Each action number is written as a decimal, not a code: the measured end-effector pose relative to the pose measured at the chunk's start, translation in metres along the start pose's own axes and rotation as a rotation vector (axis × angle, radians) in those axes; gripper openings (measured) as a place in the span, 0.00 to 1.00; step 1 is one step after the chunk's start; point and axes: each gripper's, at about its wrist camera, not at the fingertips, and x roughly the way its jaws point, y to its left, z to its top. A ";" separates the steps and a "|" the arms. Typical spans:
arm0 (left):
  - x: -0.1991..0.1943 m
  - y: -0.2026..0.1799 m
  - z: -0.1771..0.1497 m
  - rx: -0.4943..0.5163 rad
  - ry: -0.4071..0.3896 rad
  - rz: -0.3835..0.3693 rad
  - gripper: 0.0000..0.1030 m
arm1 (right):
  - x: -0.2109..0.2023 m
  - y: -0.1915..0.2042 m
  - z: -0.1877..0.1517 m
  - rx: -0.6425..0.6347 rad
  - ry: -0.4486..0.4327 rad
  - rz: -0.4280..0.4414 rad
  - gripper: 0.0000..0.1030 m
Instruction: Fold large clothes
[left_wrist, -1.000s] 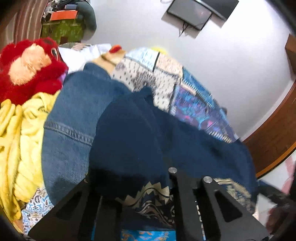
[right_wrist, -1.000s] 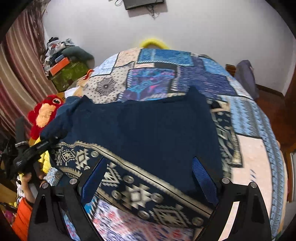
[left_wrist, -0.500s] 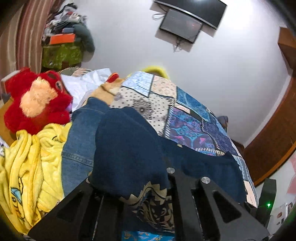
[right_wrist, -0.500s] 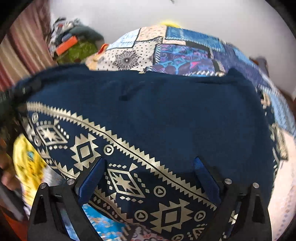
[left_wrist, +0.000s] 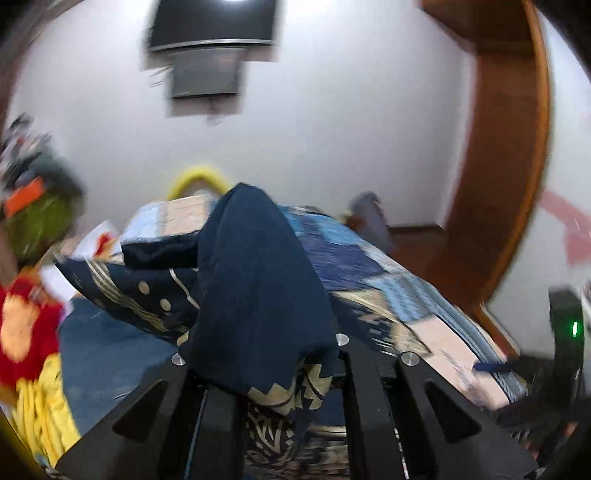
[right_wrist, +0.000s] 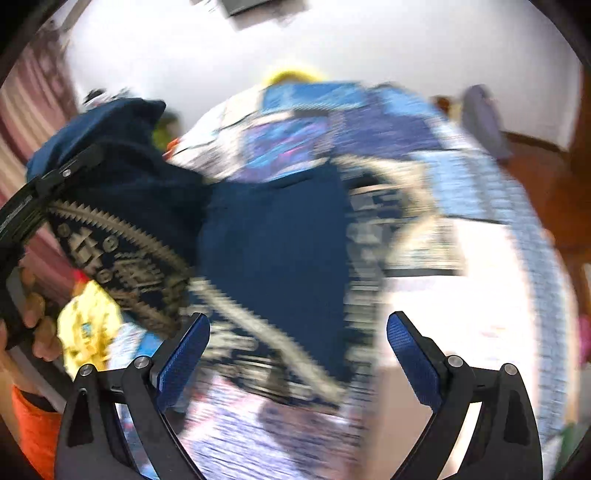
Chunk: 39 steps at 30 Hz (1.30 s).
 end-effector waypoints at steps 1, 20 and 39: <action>0.006 -0.019 -0.003 0.049 0.018 -0.027 0.07 | -0.009 -0.015 -0.003 0.011 -0.011 -0.029 0.93; 0.052 -0.116 -0.087 0.312 0.415 -0.266 0.40 | -0.077 -0.117 -0.058 0.193 -0.036 -0.134 0.93; -0.001 -0.005 -0.055 0.183 0.288 -0.022 0.76 | -0.058 0.000 -0.002 -0.057 -0.124 0.010 0.93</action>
